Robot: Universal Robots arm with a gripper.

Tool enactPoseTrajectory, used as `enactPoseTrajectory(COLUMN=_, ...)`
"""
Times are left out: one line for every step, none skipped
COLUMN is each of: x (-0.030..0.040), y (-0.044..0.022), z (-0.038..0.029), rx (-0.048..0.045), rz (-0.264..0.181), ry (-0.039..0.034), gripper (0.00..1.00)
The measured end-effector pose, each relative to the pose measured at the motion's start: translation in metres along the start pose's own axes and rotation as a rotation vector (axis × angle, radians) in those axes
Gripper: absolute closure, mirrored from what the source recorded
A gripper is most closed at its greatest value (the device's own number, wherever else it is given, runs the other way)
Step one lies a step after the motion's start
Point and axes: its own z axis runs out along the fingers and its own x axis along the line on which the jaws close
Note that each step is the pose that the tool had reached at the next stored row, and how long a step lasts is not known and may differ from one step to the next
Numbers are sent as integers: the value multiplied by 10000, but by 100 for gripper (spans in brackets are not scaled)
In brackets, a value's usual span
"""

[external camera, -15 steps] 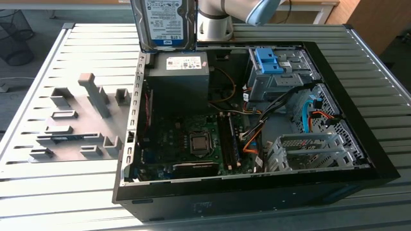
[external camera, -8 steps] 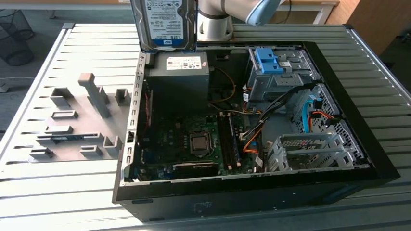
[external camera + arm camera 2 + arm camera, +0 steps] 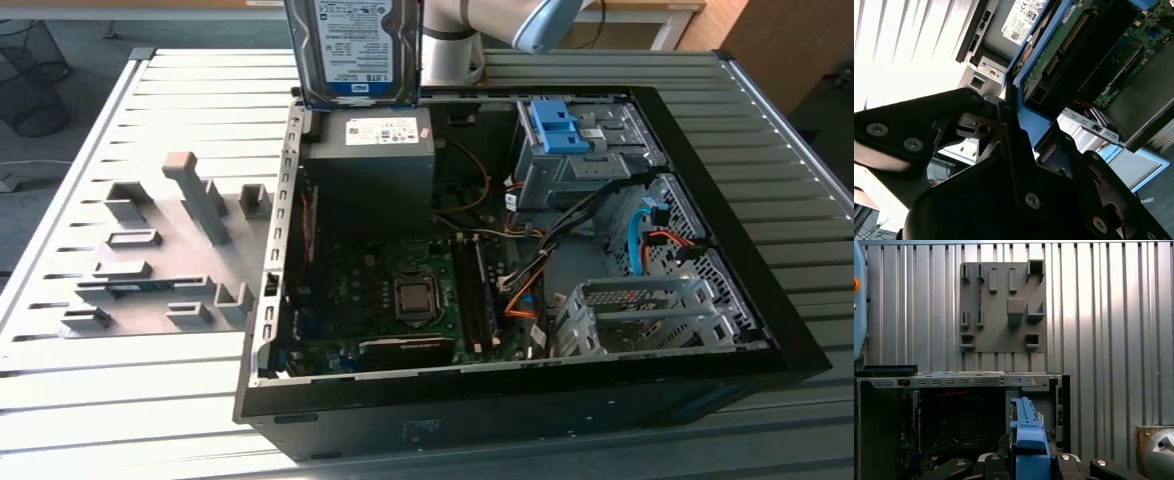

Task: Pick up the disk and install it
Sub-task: 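Pick up the disk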

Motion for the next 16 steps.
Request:
enactPoseTrajectory(x=7, y=-3, z=0, rx=0, rz=0, ry=0, gripper=64)
enactPoseTrajectory(x=19, y=-5, z=0, rx=1, rz=0, ry=0, gripper=64)
enactPoseTrajectory(x=39, y=-6, z=0, rx=1, rz=0, ry=0, gripper=64)
enactPoseTrajectory(x=63, y=-7, z=0, rx=1, rz=1, ry=0, gripper=64)
enactPoseTrajectory(x=89, y=-8, z=0, rx=0, rz=1, ry=1, gripper=64)
enactPoseTrajectory(x=114, y=-9, z=0, rx=0, rz=1, ry=1, gripper=64)
enactPoseTrajectory(x=135, y=-10, z=0, rx=0, rz=2, ry=0, gripper=64)
enactPoseTrajectory(x=149, y=-10, z=0, rx=1, rz=2, ry=0, gripper=64)
enactPoseTrajectory(x=157, y=-11, z=0, rx=1, rz=2, ry=1, gripper=64)
enactPoseTrajectory(x=162, y=-12, z=0, rx=1, rz=1, ry=2, gripper=64)
enactPoseTrajectory(x=164, y=-15, z=1, rx=1, rz=1, ry=2, gripper=64)
enactPoseTrajectory(x=163, y=-24, z=0, rx=0, rz=2, ry=4, gripper=64)
enactPoseTrajectory(x=163, y=-35, z=0, rx=0, rz=2, ry=4, gripper=64)
enactPoseTrajectory(x=163, y=-49, z=0, rx=0, rz=2, ry=4, gripper=64)
enactPoseTrajectory(x=163, y=-65, z=0, rx=0, rz=2, ry=3, gripper=64)
enactPoseTrajectory(x=162, y=-81, z=-1, rx=1, rz=1, ry=3, gripper=64)
